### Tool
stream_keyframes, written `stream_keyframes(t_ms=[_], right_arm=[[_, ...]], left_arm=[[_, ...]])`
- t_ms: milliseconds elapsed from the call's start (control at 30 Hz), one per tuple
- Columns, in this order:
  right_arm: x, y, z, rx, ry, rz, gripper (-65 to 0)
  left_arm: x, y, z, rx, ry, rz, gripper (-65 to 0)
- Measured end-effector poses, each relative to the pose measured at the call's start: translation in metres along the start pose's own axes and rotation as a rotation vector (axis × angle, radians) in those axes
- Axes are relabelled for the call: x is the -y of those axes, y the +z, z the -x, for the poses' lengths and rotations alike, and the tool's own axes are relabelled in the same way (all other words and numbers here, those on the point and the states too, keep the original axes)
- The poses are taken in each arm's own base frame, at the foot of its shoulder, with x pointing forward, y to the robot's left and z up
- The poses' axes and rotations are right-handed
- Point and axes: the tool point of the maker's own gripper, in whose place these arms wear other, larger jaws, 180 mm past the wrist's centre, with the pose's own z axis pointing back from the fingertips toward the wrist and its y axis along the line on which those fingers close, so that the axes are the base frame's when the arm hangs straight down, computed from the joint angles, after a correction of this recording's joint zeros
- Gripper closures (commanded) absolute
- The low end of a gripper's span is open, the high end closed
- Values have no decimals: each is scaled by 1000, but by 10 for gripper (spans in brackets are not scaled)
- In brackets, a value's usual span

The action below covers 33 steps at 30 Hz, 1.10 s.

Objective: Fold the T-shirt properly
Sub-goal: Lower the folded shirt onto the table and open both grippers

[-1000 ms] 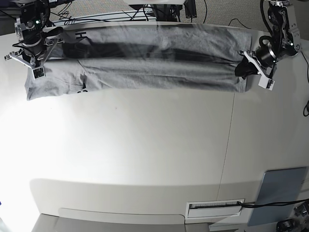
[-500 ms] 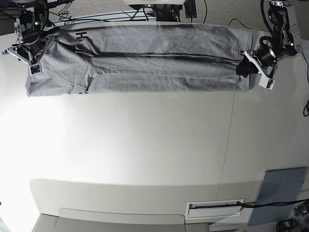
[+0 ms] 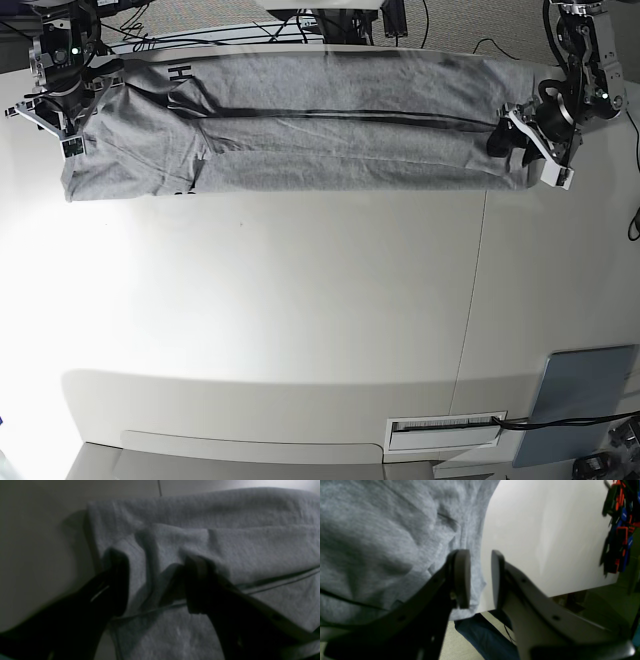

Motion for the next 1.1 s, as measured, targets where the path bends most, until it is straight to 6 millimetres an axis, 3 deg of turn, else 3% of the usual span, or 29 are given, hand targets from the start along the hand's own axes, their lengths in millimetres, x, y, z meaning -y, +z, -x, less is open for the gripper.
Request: stream_keyframes(t_ms=[167, 400, 500, 867, 1100], right_arm=[[0, 0, 0, 1, 0, 0, -151], [0, 0, -3, 16, -1, 0, -151], [0, 0, -3, 19, 0, 0, -151], [0, 0, -3, 19, 0, 0, -151], [0, 0, -4, 20, 0, 0, -151]], left_arm=[[7, 6, -2, 17, -5, 66, -346], [-30, 34, -19, 94, 35, -47, -347], [-38, 42, -14, 85, 68, -63, -347], [-21, 35, -6, 125, 169, -11, -347], [-31, 26, 17, 109, 288, -17, -346]])
